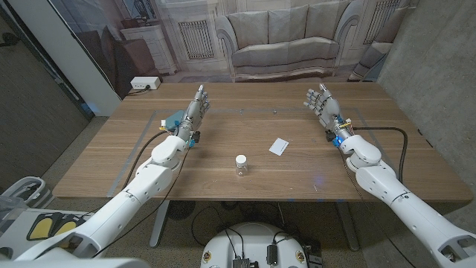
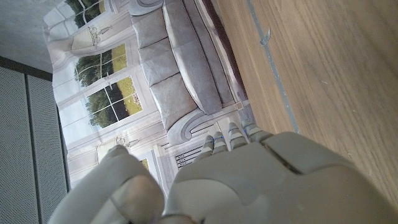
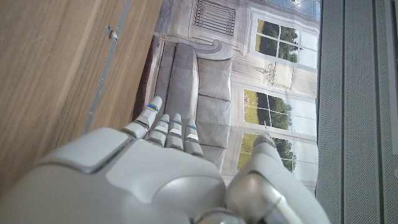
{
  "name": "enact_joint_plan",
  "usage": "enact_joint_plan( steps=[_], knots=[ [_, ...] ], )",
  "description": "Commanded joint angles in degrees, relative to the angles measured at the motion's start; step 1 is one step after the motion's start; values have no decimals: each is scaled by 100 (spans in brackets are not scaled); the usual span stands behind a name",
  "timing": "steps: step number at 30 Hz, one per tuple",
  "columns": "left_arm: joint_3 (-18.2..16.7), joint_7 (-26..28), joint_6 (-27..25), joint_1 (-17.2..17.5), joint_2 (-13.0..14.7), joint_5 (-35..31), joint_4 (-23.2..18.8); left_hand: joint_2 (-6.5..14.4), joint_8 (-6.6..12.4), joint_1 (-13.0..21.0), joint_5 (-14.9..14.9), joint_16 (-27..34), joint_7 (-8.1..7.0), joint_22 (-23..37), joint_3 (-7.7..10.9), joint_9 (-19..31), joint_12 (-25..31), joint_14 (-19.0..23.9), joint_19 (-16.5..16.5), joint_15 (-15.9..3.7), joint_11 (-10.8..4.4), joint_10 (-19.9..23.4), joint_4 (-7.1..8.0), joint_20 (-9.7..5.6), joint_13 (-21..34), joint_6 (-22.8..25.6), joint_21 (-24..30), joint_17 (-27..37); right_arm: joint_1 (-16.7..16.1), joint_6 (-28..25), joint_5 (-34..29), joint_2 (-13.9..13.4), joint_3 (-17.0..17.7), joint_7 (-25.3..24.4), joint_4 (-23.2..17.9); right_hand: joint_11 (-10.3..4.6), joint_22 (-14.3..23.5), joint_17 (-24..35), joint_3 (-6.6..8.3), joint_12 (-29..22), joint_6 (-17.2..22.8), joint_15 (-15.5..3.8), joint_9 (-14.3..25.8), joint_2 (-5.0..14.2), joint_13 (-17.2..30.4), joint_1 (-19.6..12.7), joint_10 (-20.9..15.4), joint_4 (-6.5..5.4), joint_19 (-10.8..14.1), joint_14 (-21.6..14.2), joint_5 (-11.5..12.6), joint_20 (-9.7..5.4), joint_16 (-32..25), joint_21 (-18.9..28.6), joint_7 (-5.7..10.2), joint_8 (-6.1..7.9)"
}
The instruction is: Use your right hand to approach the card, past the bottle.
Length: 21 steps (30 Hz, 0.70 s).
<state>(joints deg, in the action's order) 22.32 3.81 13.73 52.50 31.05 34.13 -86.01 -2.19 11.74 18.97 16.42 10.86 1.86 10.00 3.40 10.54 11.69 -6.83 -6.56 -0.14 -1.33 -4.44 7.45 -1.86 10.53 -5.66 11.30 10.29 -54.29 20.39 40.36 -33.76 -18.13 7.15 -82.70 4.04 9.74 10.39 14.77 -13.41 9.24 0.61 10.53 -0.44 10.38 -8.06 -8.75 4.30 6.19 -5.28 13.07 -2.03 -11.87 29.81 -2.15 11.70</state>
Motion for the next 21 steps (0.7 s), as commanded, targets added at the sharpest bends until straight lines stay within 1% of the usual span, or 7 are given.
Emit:
enact_joint_plan(
  steps=[1,6,11,15,18,21],
  knots=[
    [-156,-193,56,270,282,137,-292,21,19,34,24,28,12,26,-14,22,42,32,19,12,17,8,-31,-160,22,27,48,22,-184,128,-100,-46,36,-144,-196,87,23,6,23,-6,-7,64,26,9,15,-43,-10,38,56,-39,-2,-218,2,-34,-12,5],
    [-220,-200,64,350,386,139,-352,27,22,39,27,30,15,26,-17,22,44,44,20,16,20,17,-34,-158,22,44,46,22,-222,275,-78,0,35,-63,-151,113,23,8,22,12,-39,86,26,14,16,-43,17,42,51,-19,-2,-210,19,-58,-48,-12],
    [-302,-236,247,467,381,198,-393,36,27,48,33,34,16,25,-21,22,55,69,28,12,32,59,-40,-155,22,74,46,21,-290,304,-92,-21,43,-83,-242,131,23,9,22,20,-60,98,27,20,16,-43,23,44,50,-15,-2,-200,26,-77,-58,-23],
    [-334,-246,264,525,417,217,-439,40,28,53,35,34,20,25,-24,22,53,77,32,20,35,61,-43,-157,22,84,45,21,-380,338,-122,-53,72,-150,-388,135,24,11,21,24,-53,102,27,23,17,-43,21,46,55,-24,-2,-189,28,-91,-64,-23],
    [-327,-312,322,521,415,213,-372,44,27,55,37,32,20,25,-26,22,53,79,35,20,39,64,-45,-152,22,86,45,21,-408,420,-202,-78,71,-151,-416,154,23,8,21,6,-3,57,27,26,15,-51,-59,58,179,-125,-2,-220,3,-84,-53,-9],
    [-323,-361,319,530,412,253,-328,47,25,58,38,31,19,25,-28,22,51,80,34,21,39,65,-47,-145,22,87,43,21,-451,506,-212,-80,68,-107,-459,106,22,6,20,3,26,36,28,25,14,-58,-87,68,219,-166,-1,-226,-1,-92,-43,-3]
  ],
)
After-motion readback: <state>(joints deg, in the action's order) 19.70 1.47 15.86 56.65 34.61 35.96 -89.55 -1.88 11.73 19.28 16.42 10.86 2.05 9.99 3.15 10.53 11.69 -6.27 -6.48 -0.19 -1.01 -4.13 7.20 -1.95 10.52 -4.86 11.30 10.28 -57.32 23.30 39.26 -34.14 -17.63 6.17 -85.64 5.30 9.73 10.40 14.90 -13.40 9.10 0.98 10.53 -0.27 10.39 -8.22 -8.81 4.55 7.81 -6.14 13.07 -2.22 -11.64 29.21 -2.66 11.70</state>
